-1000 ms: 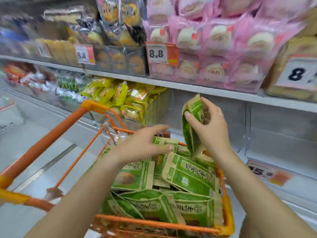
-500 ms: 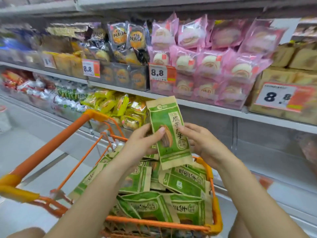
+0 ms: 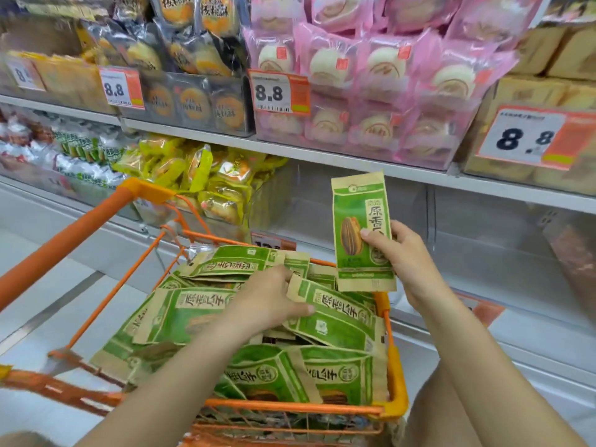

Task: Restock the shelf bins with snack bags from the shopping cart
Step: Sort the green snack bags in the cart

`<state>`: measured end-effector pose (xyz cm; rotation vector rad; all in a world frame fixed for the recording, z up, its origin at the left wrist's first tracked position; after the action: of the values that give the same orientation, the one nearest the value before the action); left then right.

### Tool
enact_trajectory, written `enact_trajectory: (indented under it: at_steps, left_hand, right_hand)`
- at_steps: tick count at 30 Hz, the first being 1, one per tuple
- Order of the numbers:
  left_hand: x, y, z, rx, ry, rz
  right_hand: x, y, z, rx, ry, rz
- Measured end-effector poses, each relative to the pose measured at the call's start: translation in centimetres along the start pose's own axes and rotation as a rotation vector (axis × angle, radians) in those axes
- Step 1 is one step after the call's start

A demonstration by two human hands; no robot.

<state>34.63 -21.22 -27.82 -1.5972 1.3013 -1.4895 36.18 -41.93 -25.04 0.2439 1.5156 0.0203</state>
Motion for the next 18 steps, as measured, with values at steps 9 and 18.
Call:
enact_trajectory:
  at_steps: [9, 18]
  left_hand:
    - [1.0, -9.8, 1.7, 0.140, 0.204, -0.534]
    - [1.2, -12.6, 5.3, 0.427, 0.085, -0.380]
  right_hand:
    - [-0.5, -0.4, 1.2, 0.010, 0.036, 0.006]
    - [0.6, 6.0, -1.3, -0.333, 0.314, 0.255]
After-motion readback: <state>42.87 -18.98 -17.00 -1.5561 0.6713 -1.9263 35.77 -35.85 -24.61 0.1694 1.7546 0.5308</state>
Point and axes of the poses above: each hand's wrist, its own z-axis towards the middle knuckle, its own y-axis out of the palm, x = y × z, the point moved 5 cm from there along z, towards the middle knuckle, and after that the axes turned 14 degrees about z, right-handed, at the moved point
